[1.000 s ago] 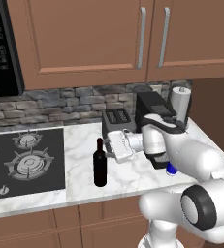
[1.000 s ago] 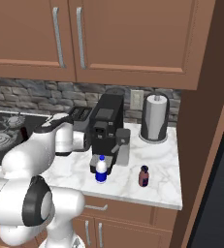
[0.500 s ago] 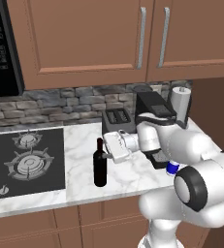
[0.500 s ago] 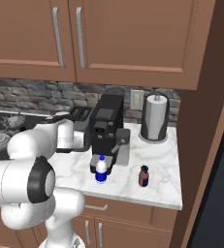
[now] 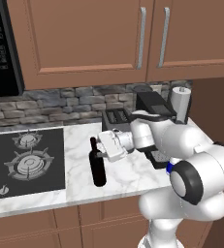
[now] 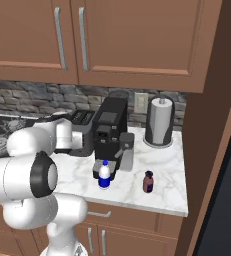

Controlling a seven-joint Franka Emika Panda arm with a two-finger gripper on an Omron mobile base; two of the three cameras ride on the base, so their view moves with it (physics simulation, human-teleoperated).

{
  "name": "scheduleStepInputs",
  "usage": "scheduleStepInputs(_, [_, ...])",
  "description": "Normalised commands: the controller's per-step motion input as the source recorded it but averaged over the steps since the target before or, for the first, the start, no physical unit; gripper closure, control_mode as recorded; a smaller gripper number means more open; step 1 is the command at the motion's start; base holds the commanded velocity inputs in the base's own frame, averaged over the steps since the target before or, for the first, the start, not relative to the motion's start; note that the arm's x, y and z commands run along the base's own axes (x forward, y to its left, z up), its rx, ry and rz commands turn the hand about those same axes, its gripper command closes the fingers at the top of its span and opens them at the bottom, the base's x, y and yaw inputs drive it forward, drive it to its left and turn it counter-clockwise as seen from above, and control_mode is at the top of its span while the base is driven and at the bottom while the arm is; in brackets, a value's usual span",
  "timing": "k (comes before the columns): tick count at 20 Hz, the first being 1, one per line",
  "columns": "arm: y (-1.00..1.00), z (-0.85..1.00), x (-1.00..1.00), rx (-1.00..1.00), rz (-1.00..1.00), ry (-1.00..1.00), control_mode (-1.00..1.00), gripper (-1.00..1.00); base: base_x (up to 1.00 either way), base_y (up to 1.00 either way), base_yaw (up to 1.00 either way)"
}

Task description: Place the drinks on the dining counter in a tight cluster.

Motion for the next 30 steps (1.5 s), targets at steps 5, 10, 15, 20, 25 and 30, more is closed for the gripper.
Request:
scheduleStepInputs(5, [0.03,-0.02,-0.06,-0.02,0.00,0.00,-1.00,-1.00,0.00,0.00,0.00])
scheduleStepInputs(10, [-0.07,-0.01,-0.15,0.00,0.00,0.00,-1.00,-1.00,0.00,0.00,0.00])
scheduleStepInputs(15, [-0.02,0.00,-0.06,0.00,0.00,0.00,-1.00,-1.00,0.00,0.00,0.00])
scheduleStepInputs(20, [0.00,-0.01,0.00,0.00,0.00,0.00,-1.00,-1.00,0.00,0.00,0.00])
scheduleStepInputs(25, [0.02,-0.03,0.01,0.00,0.00,0.00,-1.00,-1.00,0.00,0.00,0.00])
scheduleStepInputs(30, [0.04,-0.08,0.01,-0.01,0.00,0.02,-1.00,-1.00,0.00,0.00,0.00])
